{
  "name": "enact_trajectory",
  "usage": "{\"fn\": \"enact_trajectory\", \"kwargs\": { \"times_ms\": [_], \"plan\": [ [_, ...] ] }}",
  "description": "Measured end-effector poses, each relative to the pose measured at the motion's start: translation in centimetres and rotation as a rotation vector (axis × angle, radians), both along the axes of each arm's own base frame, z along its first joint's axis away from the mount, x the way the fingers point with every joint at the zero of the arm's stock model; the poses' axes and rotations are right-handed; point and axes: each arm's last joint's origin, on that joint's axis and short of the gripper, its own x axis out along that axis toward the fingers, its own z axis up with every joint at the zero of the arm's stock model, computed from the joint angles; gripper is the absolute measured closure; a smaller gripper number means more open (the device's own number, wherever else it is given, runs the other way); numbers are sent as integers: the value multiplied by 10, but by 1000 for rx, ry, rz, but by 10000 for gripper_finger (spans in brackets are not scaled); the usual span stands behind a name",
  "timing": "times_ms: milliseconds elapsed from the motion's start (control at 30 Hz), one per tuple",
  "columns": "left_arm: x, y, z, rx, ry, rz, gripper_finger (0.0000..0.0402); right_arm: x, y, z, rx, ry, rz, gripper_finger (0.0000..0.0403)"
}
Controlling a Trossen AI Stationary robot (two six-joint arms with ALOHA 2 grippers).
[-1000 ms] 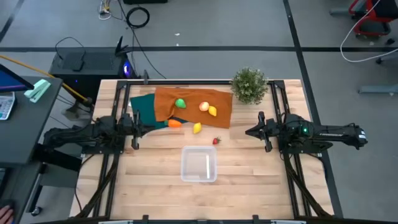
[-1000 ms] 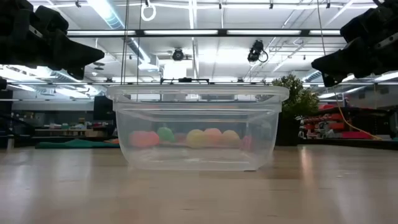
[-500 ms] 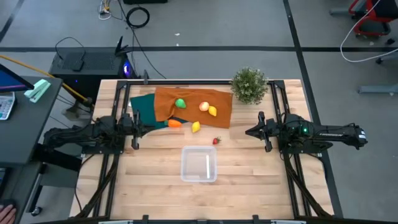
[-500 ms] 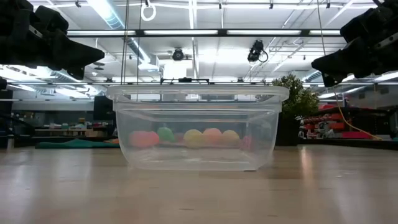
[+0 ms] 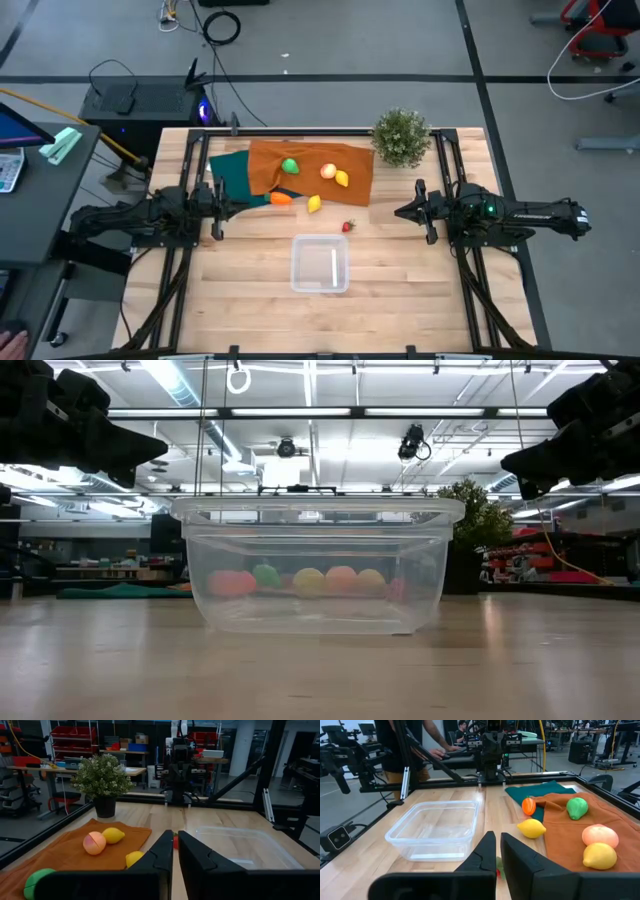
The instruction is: Pick and placing Produce into tupperware
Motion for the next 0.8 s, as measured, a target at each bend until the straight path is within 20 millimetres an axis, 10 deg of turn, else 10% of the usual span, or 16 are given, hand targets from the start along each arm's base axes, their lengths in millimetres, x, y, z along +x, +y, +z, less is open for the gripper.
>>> {"fn": "enact_trajectory", "kwargs": {
  "times_ms": [800],
  "plan": [
    [0, 0, 0, 0, 0, 0, 362, 0, 0, 0, 0, 0, 0, 403]
  ]
}}
